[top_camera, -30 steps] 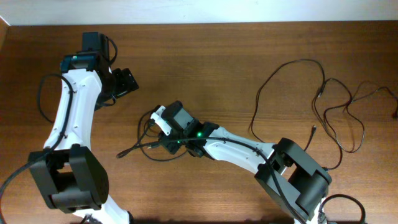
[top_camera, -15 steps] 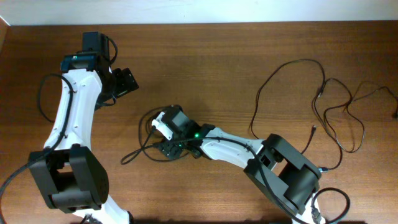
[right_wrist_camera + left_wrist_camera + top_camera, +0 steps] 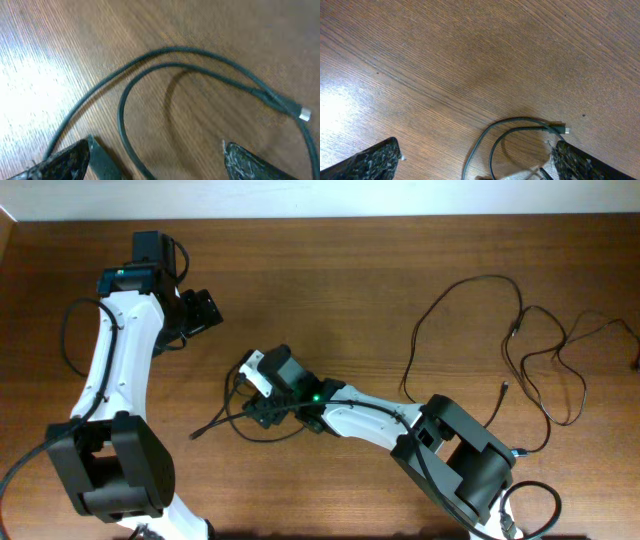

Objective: Untangle cables

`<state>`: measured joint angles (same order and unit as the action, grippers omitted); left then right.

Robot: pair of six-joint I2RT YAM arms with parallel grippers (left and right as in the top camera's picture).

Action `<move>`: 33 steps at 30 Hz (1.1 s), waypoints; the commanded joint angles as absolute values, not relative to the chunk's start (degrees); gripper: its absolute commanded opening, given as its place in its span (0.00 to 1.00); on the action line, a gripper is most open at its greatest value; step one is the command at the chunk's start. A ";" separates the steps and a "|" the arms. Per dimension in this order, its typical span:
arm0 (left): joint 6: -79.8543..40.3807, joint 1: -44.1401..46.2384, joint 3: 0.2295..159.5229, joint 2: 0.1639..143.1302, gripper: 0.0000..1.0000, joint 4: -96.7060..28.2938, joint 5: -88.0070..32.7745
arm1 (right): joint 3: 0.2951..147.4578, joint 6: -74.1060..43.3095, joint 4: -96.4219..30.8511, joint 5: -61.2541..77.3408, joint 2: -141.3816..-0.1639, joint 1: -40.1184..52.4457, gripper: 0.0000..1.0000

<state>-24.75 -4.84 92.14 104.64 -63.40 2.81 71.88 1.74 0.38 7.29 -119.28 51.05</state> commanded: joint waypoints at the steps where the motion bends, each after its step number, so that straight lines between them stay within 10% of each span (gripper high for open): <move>1: -25.50 -5.08 92.73 105.23 0.99 -63.31 2.55 | 71.88 1.74 -1.52 6.79 -119.68 50.87 0.85; 3: -25.50 -5.08 92.73 105.23 0.99 -63.31 2.55 | 71.88 1.76 -1.87 6.79 -119.77 50.87 0.76; 7: -25.50 -5.08 92.73 105.23 0.99 -63.31 2.55 | 71.88 4.21 -1.91 6.81 -119.81 50.87 0.05; 22: -25.50 -5.08 92.73 105.23 0.99 -63.29 2.57 | 73.08 -8.38 -5.19 24.62 -76.47 41.01 0.04; 33: -25.50 -5.08 92.73 105.23 0.99 -63.29 2.55 | 73.06 -20.64 -11.51 15.33 -80.44 26.61 0.09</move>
